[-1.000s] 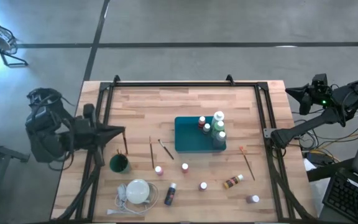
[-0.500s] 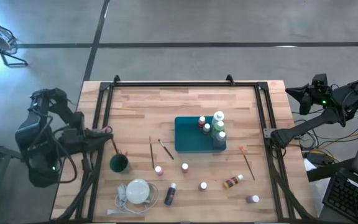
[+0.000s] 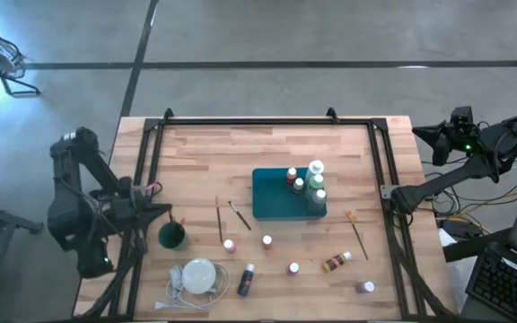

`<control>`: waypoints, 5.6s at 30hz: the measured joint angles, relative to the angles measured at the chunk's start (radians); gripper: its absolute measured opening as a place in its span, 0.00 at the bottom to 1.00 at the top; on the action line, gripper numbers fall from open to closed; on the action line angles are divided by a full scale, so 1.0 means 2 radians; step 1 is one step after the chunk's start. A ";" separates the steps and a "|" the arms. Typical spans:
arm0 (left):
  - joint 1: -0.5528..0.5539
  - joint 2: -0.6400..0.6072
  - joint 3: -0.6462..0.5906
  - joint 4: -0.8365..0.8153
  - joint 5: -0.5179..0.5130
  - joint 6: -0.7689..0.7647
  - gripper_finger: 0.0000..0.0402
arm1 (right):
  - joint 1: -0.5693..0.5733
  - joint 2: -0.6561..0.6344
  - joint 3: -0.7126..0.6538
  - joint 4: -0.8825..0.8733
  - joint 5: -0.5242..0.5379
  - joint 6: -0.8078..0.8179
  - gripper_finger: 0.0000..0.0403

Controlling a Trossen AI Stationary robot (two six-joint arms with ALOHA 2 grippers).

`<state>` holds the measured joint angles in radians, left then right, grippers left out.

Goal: Pick & Place Paint Supplies
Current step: Put the gold paintbrush into the green cup

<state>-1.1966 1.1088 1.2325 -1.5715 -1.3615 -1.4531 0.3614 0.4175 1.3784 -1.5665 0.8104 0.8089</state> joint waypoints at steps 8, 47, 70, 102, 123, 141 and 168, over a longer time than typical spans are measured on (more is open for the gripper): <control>-0.023 0.000 -0.076 0.000 0.017 -0.099 0.00 | 0.000 0.000 0.000 0.000 0.000 0.000 0.02; -0.025 0.002 -0.273 0.138 0.065 -0.160 0.00 | 0.000 0.000 0.000 0.000 0.000 0.000 0.02; -0.025 0.002 -0.275 0.167 0.076 -0.160 0.13 | 0.000 0.000 0.000 0.000 0.000 0.000 0.02; 0.340 0.006 0.138 0.163 0.201 0.163 0.23 | 0.000 0.000 0.000 0.000 0.000 0.000 0.02; 0.405 0.023 0.151 0.162 0.072 0.088 0.21 | 0.000 0.000 0.000 0.000 0.000 0.000 0.02; 0.415 0.073 0.150 0.210 0.045 0.202 0.18 | 0.000 0.000 0.000 0.000 0.000 0.000 0.02; 0.637 0.135 0.144 0.184 0.432 0.105 0.24 | 0.000 0.000 0.000 0.000 0.000 0.000 0.02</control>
<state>0.0776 1.3781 1.5203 -1.2041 -0.4975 -1.2433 0.3614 0.4175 1.3781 -1.5665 0.8104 0.8085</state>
